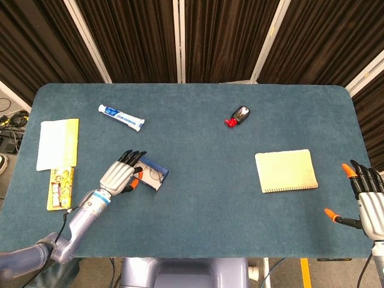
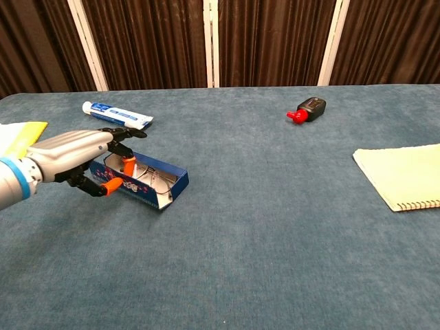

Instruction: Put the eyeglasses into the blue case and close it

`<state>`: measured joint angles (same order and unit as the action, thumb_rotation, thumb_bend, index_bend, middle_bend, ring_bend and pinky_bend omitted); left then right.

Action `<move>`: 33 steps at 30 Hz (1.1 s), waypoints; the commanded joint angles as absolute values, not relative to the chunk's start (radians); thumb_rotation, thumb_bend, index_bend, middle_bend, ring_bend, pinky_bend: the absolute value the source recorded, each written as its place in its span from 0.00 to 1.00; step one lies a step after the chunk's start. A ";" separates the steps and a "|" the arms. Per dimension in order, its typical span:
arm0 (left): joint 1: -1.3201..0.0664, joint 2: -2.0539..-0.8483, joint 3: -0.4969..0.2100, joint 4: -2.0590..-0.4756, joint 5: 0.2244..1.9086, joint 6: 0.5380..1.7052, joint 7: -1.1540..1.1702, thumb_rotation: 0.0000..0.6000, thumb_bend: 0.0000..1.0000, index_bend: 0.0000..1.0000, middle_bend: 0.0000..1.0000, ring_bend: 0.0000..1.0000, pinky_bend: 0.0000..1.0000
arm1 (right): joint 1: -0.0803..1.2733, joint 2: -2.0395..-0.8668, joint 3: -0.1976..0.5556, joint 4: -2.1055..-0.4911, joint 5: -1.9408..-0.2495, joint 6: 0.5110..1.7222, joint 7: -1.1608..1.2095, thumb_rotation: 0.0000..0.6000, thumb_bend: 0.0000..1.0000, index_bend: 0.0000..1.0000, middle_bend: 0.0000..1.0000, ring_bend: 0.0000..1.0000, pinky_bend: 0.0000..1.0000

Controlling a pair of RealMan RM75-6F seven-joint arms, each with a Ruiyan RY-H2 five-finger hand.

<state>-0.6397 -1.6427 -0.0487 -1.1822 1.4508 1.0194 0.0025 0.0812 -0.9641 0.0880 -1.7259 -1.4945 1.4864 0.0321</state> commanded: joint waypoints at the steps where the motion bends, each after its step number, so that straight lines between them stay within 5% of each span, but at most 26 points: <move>1: -0.620 -1.565 -0.024 -1.275 1.468 1.037 0.034 1.00 0.55 0.64 0.00 0.00 0.00 | 0.080 -0.962 0.088 -1.727 -1.497 1.489 0.036 1.00 0.00 0.00 0.00 0.00 0.00; 14: -0.608 -1.299 0.016 -1.660 1.298 0.905 0.248 1.00 0.57 0.64 0.00 0.00 0.00 | 0.078 -0.956 0.086 -1.733 -1.504 1.493 0.043 1.00 0.00 0.00 0.00 0.00 0.00; 33: -0.698 -1.426 -0.050 -1.601 1.095 0.833 0.399 1.00 0.53 0.58 0.00 0.00 0.00 | 0.073 -0.950 0.090 -1.725 -1.490 1.496 0.059 1.00 0.00 0.00 0.00 0.00 0.00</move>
